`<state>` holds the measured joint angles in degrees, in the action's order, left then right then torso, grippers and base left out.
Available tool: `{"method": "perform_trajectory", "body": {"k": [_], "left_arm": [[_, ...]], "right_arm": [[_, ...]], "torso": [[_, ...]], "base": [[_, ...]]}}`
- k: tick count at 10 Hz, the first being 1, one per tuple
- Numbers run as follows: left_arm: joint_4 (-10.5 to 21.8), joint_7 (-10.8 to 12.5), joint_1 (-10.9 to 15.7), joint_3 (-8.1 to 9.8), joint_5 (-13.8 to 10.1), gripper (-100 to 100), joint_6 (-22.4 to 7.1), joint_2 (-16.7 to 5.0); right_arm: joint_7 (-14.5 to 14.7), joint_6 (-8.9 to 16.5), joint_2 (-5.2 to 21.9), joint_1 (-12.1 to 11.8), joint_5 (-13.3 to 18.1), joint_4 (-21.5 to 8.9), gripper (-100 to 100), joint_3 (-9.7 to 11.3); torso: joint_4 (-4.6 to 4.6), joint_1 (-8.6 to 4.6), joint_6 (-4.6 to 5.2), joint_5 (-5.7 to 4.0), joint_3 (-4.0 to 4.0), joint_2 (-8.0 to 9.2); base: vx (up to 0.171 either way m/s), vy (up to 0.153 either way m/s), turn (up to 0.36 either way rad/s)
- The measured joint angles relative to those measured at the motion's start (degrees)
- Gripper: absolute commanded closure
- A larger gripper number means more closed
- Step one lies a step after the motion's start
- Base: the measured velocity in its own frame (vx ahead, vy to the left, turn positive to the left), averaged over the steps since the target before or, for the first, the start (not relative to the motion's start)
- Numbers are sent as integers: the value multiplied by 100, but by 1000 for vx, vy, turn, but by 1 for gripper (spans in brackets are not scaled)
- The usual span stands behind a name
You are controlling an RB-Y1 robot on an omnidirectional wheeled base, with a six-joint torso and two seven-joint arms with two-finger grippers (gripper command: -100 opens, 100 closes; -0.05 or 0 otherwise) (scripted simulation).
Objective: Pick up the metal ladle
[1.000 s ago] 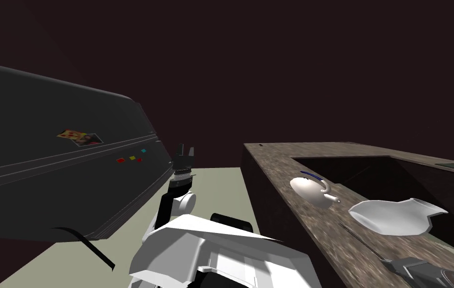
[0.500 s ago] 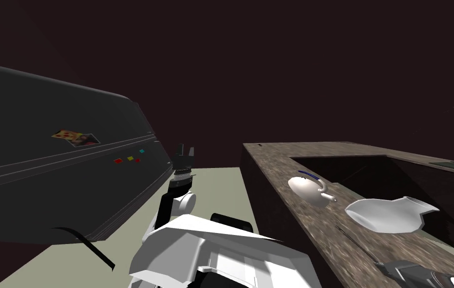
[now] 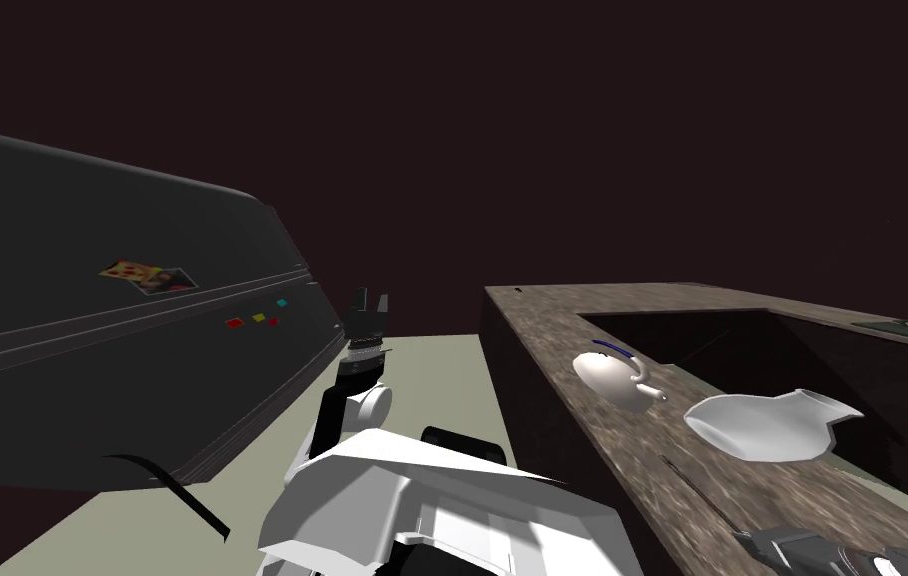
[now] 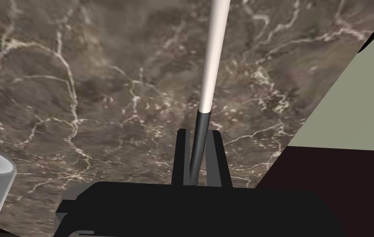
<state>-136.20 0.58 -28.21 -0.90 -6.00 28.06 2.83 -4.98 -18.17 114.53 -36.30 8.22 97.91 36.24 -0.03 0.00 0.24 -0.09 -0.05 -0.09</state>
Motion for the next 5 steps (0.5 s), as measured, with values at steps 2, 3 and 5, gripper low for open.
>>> {"method": "perform_trajectory", "body": {"k": [2, 3, 5], "left_arm": [[0, 0, 0, 0, 0, 0, 0, 0], [0, 0, 0, 0, 0, 0, 0, 0], [0, 0, 0, -1, 0, 0, 0, 1]], "right_arm": [[49, 338, 261, -189, -282, 385, 100, 12], [111, 383, 293, -110, -392, 545, 100, 113], [55, 437, 315, -172, -355, 755, 0, 42]], "torso": [[-2, -4, -9, -10, -4, -6], [-2, 12, -10, -6, -3, -5], [-1, 20, -11, 0, -4, -6]], "base": [[2, -25, 3], [-3, 10, -1], [-1, 4, 0]]}}
